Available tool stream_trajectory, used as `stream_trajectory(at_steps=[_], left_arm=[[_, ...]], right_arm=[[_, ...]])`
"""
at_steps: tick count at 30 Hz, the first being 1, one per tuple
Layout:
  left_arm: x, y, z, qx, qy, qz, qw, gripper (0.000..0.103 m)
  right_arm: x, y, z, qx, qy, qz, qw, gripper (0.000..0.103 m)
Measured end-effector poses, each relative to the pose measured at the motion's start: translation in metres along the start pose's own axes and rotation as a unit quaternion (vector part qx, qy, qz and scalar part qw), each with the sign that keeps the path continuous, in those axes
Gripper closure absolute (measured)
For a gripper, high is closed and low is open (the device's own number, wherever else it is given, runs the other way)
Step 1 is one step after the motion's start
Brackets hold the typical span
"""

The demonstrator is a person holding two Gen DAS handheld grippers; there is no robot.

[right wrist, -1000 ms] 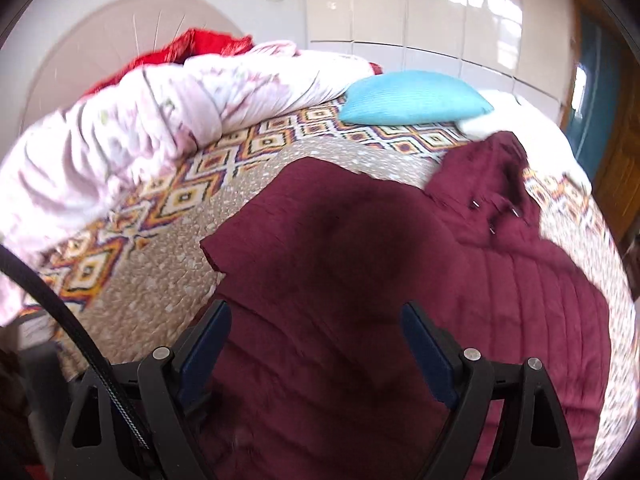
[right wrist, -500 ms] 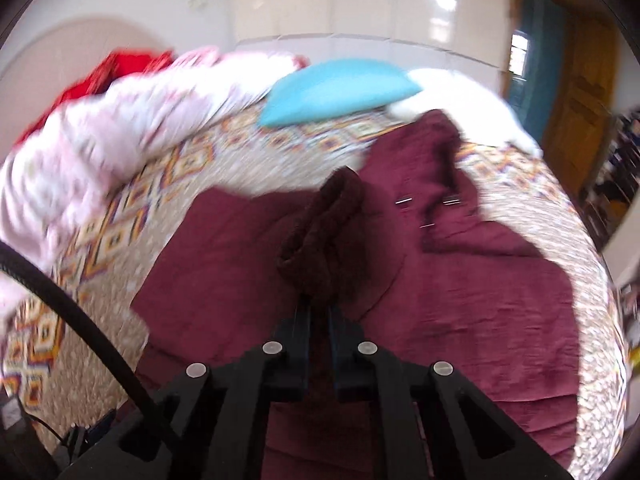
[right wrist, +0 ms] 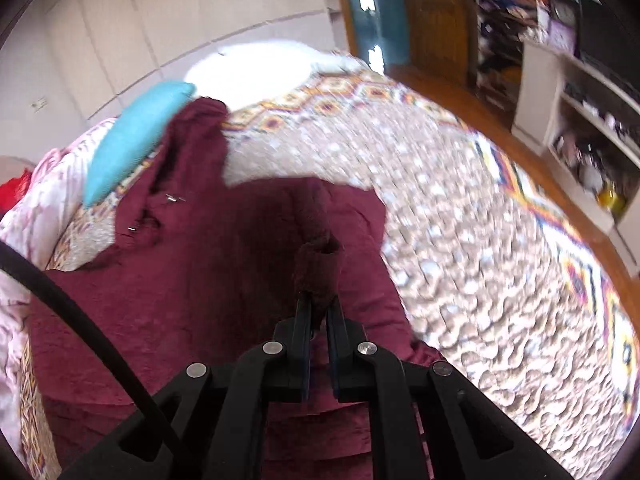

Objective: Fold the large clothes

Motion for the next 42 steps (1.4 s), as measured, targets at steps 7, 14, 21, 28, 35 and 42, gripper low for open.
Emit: stream_trajectory(at_steps=[7, 14, 21, 28, 35, 42], left_arm=[[-0.001, -0.001, -0.001, 0.004, -0.007, 0.011, 0.9999, 0.021], [-0.004, -0.003, 0.000, 0.006, -0.015, 0.022, 0.9996, 0.020], [-0.006, -0.005, -0.002, 0.012, -0.025, 0.030, 0.9992, 0.016], [-0.006, -0.007, -0.002, 0.022, -0.026, 0.028, 0.9990, 0.014], [-0.009, 0.032, 0.001, 0.015, -0.054, 0.059, 0.9967, 0.015], [-0.018, 0.164, 0.042, -0.026, -0.065, 0.001, 0.9975, 0.015]], right_arm=[[-0.013, 0.021, -0.012, 0.001, 0.007, 0.009, 1.000, 0.058], [0.010, 0.058, 0.002, -0.045, 0.031, 0.051, 0.997, 0.056], [0.050, -0.020, -0.020, 0.037, 0.042, 0.049, 0.997, 0.056], [0.028, 0.010, -0.021, 0.046, 0.028, 0.055, 0.997, 0.050], [-0.031, 0.101, -0.008, 0.007, 0.025, 0.045, 0.999, 0.049], [-0.053, 0.211, 0.033, -0.055, 0.045, 0.027, 0.997, 0.042]])
Point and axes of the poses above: each gripper's, at about its wrist camera, not at the fingertips, and y roughly against the way its jaws point, x to its left, z to its top, the point moved 4 cm from there along -y, roughly the way its jaws point, and after that the axes turned 3 degrees about y, right-handed, at the moved point
